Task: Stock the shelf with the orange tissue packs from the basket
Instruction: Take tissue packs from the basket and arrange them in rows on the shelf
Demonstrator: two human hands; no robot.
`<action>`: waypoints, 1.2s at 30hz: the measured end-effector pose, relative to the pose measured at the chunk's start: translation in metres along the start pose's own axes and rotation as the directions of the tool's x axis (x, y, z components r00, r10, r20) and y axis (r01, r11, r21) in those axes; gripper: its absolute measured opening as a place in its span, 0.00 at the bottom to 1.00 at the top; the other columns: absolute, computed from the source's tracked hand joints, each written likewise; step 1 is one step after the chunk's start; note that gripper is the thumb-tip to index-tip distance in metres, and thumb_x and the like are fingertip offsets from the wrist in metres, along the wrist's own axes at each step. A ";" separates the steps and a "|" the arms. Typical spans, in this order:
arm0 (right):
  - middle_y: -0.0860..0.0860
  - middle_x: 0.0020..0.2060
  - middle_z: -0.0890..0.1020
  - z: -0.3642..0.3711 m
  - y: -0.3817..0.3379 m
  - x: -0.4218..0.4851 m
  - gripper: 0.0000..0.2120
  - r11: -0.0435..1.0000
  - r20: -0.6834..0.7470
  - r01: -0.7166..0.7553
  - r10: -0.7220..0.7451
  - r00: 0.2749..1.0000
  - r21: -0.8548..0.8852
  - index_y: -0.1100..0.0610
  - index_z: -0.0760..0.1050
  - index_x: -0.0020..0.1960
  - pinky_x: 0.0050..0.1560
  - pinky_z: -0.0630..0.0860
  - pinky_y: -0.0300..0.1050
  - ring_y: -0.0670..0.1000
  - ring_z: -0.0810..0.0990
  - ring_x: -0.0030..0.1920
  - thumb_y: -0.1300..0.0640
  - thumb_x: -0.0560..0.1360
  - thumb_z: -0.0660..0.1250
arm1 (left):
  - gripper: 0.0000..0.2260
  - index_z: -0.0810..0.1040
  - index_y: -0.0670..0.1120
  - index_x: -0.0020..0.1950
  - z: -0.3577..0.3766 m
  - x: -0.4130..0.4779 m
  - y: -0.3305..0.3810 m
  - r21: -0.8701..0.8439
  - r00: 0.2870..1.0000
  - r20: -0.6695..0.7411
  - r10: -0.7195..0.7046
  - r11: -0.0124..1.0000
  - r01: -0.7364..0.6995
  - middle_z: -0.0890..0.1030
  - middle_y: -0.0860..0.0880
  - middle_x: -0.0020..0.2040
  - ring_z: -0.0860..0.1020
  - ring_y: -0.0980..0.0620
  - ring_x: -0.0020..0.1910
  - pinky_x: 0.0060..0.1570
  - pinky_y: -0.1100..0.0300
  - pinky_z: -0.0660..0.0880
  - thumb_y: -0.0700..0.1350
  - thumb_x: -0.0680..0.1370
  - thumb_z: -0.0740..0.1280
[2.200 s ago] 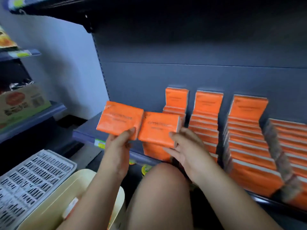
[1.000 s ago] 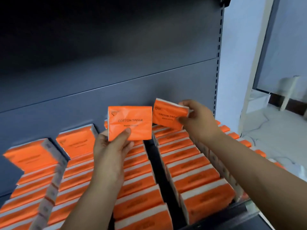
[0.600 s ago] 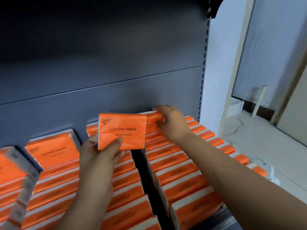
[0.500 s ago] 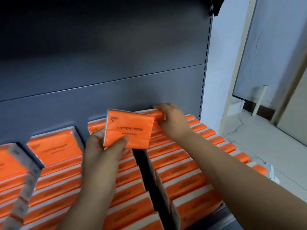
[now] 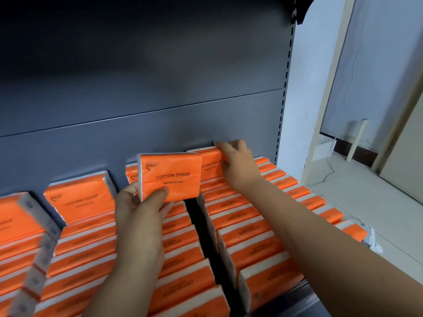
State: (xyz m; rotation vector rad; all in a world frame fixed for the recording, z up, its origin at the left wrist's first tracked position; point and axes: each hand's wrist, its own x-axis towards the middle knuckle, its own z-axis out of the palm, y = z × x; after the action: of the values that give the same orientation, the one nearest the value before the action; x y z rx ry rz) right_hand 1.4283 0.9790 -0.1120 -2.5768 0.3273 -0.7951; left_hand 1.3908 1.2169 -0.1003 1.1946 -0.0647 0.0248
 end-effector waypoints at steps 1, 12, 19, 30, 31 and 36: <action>0.56 0.65 0.69 0.001 -0.001 0.000 0.30 1.000 0.009 0.001 0.000 1.000 -0.016 0.46 0.67 0.78 0.66 0.74 0.58 0.62 0.72 0.63 0.64 0.79 0.59 | 0.15 0.76 0.42 0.66 -0.001 0.000 0.000 -0.005 1.000 -0.004 0.000 1.000 0.000 0.86 0.44 0.57 0.86 0.46 0.55 0.61 0.47 0.80 0.36 0.80 0.70; 0.55 0.58 0.70 -0.003 -0.010 -0.001 0.22 0.990 -0.140 -0.012 -0.007 0.990 -0.139 0.48 0.70 0.68 0.53 0.79 0.57 0.61 0.74 0.57 0.60 0.76 0.67 | 0.15 0.77 0.43 0.66 -0.004 0.005 -0.001 -0.045 0.999 -0.025 -0.037 0.998 0.036 0.86 0.44 0.57 0.86 0.46 0.56 0.58 0.49 0.80 0.35 0.79 0.70; 0.56 0.55 0.77 -0.005 -0.008 0.002 0.16 0.988 -0.154 0.011 -0.034 0.987 -0.152 0.52 0.74 0.66 0.50 0.79 0.55 0.61 0.76 0.56 0.59 0.78 0.65 | 0.13 0.77 0.43 0.64 -0.009 0.008 0.005 0.021 0.999 -0.017 0.038 0.999 -0.037 0.86 0.44 0.58 0.86 0.47 0.57 0.60 0.47 0.81 0.35 0.79 0.70; 0.57 0.54 0.78 -0.001 -0.010 0.005 0.15 0.986 -0.186 -0.006 -0.025 0.982 -0.166 0.55 0.76 0.64 0.50 0.78 0.55 0.62 0.77 0.54 0.63 0.78 0.64 | 0.15 0.77 0.44 0.65 -0.007 0.003 0.010 0.055 0.994 0.004 0.109 0.993 -0.109 0.87 0.47 0.56 0.86 0.49 0.56 0.59 0.47 0.81 0.35 0.79 0.71; 0.57 0.54 0.78 0.000 -0.011 0.004 0.15 0.986 -0.184 -0.005 -0.026 0.983 -0.167 0.55 0.76 0.64 0.50 0.78 0.55 0.62 0.77 0.54 0.63 0.78 0.64 | 0.16 0.77 0.44 0.65 -0.007 0.003 0.010 0.055 0.994 0.003 0.106 0.993 -0.106 0.87 0.47 0.56 0.86 0.49 0.56 0.60 0.46 0.81 0.35 0.79 0.71; 0.57 0.54 0.78 -0.004 -0.007 0.007 0.15 0.989 -0.186 -0.031 0.004 0.983 -0.145 0.55 0.76 0.64 0.51 0.79 0.56 0.61 0.77 0.54 0.62 0.78 0.66 | 0.15 0.77 0.45 0.65 -0.005 0.002 0.009 0.054 0.995 0.007 0.095 0.994 -0.096 0.87 0.48 0.55 0.86 0.50 0.55 0.60 0.48 0.81 0.36 0.79 0.71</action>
State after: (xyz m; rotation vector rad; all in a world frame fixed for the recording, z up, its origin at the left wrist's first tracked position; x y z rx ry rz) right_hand 1.4321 0.9813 -0.1020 -2.6360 0.4816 -1.0439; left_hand 1.3928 1.2250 -0.0940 1.2451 -0.1256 0.1087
